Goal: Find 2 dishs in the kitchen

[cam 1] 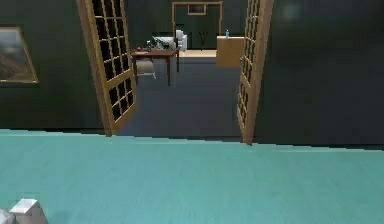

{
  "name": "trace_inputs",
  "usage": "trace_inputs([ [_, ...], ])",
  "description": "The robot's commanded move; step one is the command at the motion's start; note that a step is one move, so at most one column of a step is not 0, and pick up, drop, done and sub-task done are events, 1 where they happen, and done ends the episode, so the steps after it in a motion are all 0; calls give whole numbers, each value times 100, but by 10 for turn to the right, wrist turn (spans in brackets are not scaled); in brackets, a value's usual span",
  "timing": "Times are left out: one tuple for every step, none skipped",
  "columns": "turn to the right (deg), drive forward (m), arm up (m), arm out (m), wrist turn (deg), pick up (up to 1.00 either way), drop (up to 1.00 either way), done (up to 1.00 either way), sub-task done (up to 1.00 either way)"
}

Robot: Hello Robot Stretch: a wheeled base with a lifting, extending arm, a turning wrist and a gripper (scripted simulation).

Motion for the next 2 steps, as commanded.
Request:
trace_inputs([
  [0,100,0,0,0,0,0,0,0],
  [-30,0,0,0,0,0,0,0,0],
])
